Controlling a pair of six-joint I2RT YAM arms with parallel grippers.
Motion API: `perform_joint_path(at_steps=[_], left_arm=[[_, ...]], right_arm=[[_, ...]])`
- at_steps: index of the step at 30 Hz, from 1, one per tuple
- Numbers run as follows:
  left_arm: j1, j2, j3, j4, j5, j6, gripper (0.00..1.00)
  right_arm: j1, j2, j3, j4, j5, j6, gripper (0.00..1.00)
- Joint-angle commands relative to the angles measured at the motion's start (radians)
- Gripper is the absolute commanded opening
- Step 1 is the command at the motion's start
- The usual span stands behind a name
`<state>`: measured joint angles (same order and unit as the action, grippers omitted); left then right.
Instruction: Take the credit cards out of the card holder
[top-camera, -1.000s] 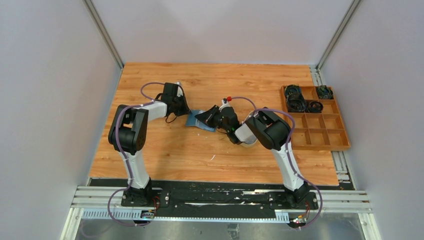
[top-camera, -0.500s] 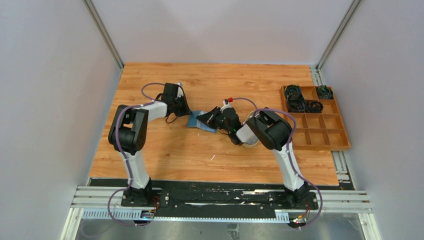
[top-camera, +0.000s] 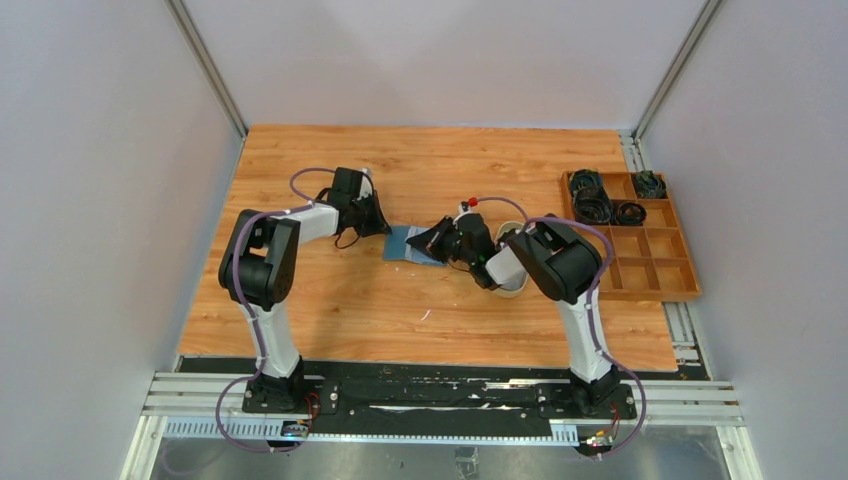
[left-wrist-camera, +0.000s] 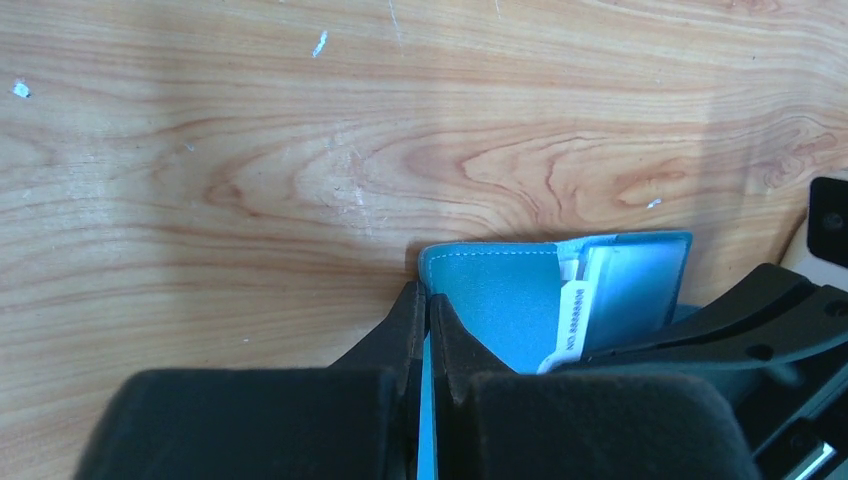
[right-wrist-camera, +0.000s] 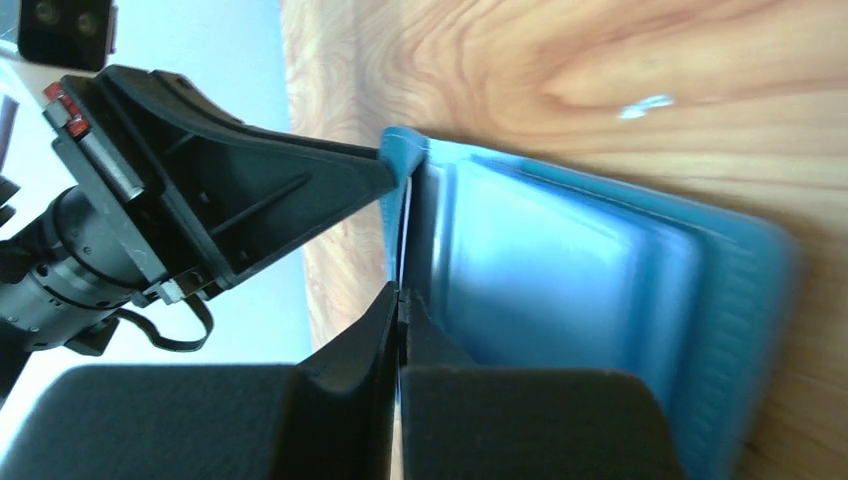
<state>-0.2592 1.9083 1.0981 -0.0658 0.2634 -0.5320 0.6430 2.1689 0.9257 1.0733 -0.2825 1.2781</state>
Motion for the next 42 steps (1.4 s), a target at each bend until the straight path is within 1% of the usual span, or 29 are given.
perform_joint_path(at_steps=[1,3,11,15,20,24,28,31,32,34,35,37,39,42], left_arm=[[0.018,0.062,-0.048,-0.16,-0.113,0.041,0.0],[0.018,0.064,-0.046,-0.159,-0.113,0.041,0.0],[0.02,0.067,-0.04,-0.158,-0.11,0.044,0.0],[0.02,0.069,-0.037,-0.16,-0.109,0.045,0.0],[0.023,0.052,-0.043,-0.148,-0.103,0.05,0.0],[0.023,0.026,-0.047,-0.154,-0.092,0.052,0.0],[0.021,-0.027,-0.074,-0.155,-0.094,0.047,0.0],[0.022,-0.083,-0.109,-0.144,-0.103,0.041,0.0],[0.021,-0.097,-0.118,-0.142,-0.108,0.038,0.02],[0.022,-0.119,-0.13,-0.145,-0.118,0.04,0.21],[0.022,-0.127,-0.132,-0.15,-0.123,0.045,0.28],[0.022,-0.137,-0.13,-0.16,-0.124,0.055,0.34],[0.022,-0.145,-0.122,-0.174,-0.12,0.064,0.37],[0.023,-0.164,-0.116,-0.189,-0.117,0.071,0.47]], right_arm=[[-0.049,-0.067,-0.025,-0.157,-0.001,-0.052,0.0],[-0.048,-0.075,-0.026,-0.185,-0.007,-0.063,0.0],[-0.063,-0.073,-0.043,-0.184,-0.041,-0.064,0.0],[-0.081,-0.106,-0.021,-0.259,-0.073,-0.097,0.0],[-0.108,-0.228,-0.022,-0.38,-0.063,-0.191,0.0],[-0.121,-0.323,0.014,-0.495,-0.048,-0.258,0.0],[-0.138,-0.417,0.041,-0.604,-0.039,-0.356,0.0],[-0.176,-0.492,0.058,-0.698,-0.057,-0.445,0.0],[-0.198,-0.514,0.066,-0.721,-0.087,-0.482,0.0],[-0.248,-0.55,0.093,-0.79,-0.162,-0.563,0.0],[-0.275,-0.565,0.118,-0.838,-0.209,-0.621,0.0],[-0.321,-0.567,0.194,-0.977,-0.297,-0.769,0.0],[-0.36,-0.559,0.281,-1.152,-0.384,-0.94,0.0],[-0.388,-0.562,0.401,-1.398,-0.424,-1.22,0.0]])
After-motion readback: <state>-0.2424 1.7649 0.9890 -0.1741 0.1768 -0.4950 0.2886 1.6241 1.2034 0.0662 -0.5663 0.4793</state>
